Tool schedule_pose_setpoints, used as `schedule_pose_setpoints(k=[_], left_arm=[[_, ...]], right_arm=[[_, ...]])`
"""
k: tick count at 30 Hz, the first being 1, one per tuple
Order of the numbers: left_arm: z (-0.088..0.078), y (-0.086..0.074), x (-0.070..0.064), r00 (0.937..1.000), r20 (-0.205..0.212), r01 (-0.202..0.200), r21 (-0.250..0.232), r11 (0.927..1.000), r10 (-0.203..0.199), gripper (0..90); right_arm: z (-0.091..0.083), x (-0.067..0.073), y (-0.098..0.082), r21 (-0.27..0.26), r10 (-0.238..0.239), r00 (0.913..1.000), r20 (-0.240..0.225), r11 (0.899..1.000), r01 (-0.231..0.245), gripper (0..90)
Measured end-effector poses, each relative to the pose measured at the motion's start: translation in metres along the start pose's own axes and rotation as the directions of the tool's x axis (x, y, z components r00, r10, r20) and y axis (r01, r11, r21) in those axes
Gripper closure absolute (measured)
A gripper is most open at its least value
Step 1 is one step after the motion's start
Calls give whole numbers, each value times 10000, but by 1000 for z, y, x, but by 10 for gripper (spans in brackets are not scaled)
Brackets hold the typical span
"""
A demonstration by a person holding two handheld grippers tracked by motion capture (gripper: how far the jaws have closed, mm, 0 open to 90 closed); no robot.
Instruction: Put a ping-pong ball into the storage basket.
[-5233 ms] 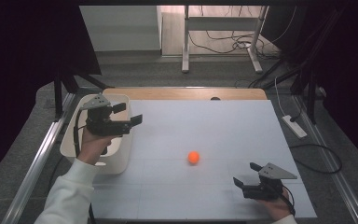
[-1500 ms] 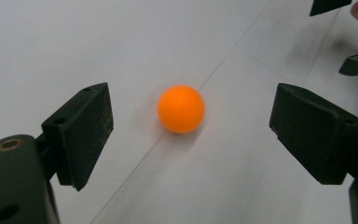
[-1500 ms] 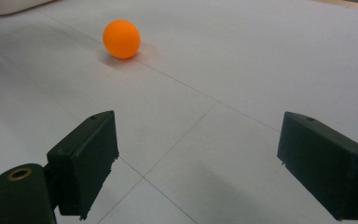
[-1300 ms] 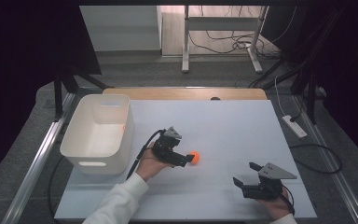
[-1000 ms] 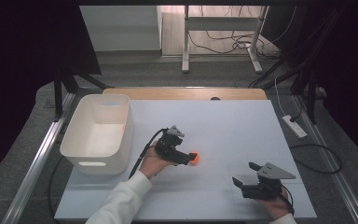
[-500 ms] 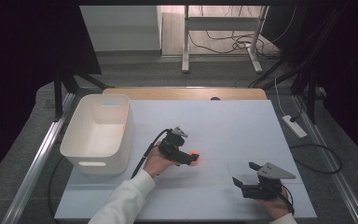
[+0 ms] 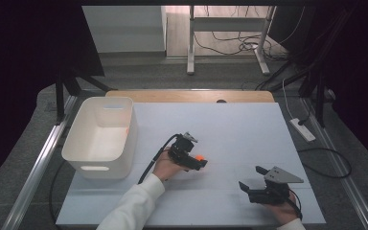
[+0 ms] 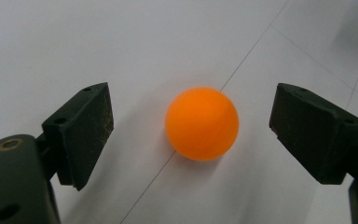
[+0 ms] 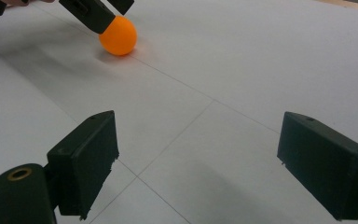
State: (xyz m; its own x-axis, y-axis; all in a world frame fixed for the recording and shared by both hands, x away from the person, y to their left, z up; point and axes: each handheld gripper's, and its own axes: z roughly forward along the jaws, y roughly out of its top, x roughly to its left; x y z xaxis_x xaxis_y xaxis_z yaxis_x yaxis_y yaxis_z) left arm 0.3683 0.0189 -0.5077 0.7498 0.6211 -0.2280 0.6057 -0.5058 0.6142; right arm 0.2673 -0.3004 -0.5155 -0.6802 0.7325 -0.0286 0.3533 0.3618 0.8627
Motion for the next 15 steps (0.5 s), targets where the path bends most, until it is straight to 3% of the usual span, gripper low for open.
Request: schedule_pose_setpoints(k=[15], left_arm=[[9, -1, -1, 9997, 170, -156, 226, 9996, 152, 239]], right_arm=[[0, 0, 0, 19, 0, 10000, -1, 10000, 0, 120]])
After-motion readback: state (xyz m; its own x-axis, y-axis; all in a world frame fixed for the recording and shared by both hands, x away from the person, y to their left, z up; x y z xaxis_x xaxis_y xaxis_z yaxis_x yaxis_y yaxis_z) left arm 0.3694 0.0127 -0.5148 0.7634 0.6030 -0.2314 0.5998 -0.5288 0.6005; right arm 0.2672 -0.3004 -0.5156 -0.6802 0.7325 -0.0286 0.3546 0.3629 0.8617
